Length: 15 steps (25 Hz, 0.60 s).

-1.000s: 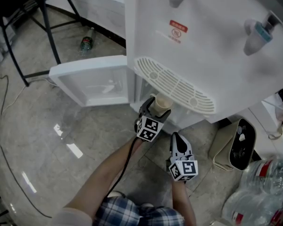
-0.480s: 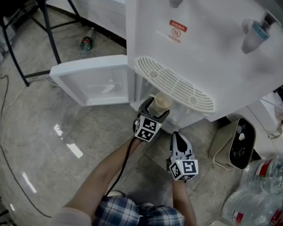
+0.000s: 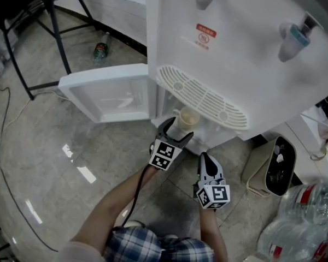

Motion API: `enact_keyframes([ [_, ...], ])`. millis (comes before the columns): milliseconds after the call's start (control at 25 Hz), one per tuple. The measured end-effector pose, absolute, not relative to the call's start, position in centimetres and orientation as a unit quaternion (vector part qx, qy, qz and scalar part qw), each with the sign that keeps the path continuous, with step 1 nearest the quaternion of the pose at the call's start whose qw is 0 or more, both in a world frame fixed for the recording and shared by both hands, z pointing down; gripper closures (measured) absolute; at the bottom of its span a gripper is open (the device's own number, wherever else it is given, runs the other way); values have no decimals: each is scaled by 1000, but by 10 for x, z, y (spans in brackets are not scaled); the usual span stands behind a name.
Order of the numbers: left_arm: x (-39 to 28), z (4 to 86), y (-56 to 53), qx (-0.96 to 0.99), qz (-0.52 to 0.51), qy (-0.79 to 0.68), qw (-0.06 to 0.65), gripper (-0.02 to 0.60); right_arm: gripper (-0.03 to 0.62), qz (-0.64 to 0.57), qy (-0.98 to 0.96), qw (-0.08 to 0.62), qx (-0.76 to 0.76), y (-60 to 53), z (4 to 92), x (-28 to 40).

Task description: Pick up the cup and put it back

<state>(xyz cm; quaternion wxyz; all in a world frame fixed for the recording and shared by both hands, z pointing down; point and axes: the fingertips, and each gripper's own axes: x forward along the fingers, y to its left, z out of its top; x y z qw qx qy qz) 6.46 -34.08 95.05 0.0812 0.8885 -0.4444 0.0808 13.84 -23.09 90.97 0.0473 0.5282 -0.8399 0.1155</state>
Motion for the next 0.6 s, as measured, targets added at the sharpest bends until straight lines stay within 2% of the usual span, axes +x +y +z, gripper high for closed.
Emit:
enact_keyframes([
  [160,55,928,-326,897,63,-430,79,210,577,114,-837,46,533,-231,906,142],
  [200,53,922,-322,898,57,-429,80,235,577,113,-837,46,533,-231,905,141],
  [280,47,911,-315,898,49,-430,78,350,577,109,-839,45,532,-231,902,139],
  [400,39,894,-306,899,38,-429,75,453,577,100,-842,46,527,-230,893,135],
  [520,31,876,-296,904,33,-421,71,517,577,94,-841,51,530,-228,882,136],
  [600,25,857,-288,908,42,-413,61,537,577,98,-836,52,538,-225,872,142],
])
